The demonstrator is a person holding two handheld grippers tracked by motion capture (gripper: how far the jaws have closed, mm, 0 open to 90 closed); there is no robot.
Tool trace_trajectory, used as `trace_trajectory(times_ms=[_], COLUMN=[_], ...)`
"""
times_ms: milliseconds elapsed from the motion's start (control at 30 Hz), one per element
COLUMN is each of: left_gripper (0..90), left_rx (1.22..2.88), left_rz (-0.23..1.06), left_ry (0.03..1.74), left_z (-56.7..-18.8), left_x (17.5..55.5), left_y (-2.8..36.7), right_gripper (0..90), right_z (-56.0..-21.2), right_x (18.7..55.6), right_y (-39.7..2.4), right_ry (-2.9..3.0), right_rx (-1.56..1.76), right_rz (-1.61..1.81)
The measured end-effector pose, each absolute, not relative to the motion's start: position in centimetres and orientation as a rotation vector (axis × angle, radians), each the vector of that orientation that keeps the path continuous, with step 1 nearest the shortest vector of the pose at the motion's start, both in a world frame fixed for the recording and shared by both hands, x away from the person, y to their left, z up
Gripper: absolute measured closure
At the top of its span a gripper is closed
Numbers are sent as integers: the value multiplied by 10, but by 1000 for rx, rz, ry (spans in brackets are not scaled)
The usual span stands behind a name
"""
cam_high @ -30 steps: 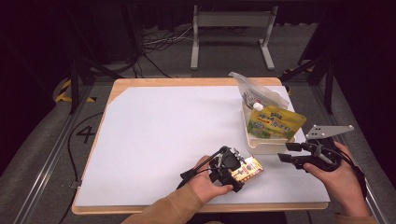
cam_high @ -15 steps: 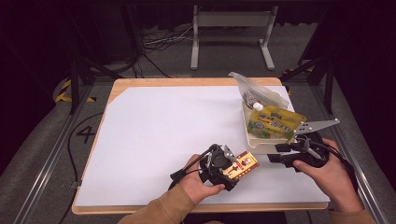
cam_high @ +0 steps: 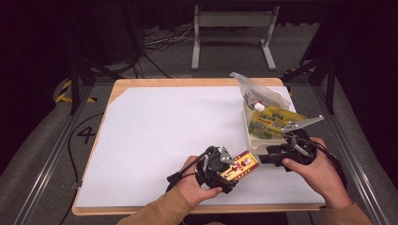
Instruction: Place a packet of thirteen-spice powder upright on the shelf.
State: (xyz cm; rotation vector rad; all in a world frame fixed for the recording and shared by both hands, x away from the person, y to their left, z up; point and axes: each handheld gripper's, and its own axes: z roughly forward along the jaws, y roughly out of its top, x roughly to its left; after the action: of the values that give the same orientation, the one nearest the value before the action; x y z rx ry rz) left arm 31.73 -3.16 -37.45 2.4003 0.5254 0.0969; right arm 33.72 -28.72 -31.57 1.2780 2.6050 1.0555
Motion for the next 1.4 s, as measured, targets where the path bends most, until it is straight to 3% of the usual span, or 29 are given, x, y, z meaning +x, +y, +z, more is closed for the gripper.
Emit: trace_trajectory(times_ms=[633, 1400], left_gripper=[330, 328], left_rx=[2314, 2239], left_rz=[195, 283], left_ry=[521, 541], left_z=[-378, -380], left_x=[305, 301], left_y=[-1, 5], right_gripper=[405, 385], right_z=[-331, -351], right_x=[355, 366], right_y=[-250, -223], right_ry=[2700, 2851], right_rx=[1297, 1322], right_rz=[1116, 1187])
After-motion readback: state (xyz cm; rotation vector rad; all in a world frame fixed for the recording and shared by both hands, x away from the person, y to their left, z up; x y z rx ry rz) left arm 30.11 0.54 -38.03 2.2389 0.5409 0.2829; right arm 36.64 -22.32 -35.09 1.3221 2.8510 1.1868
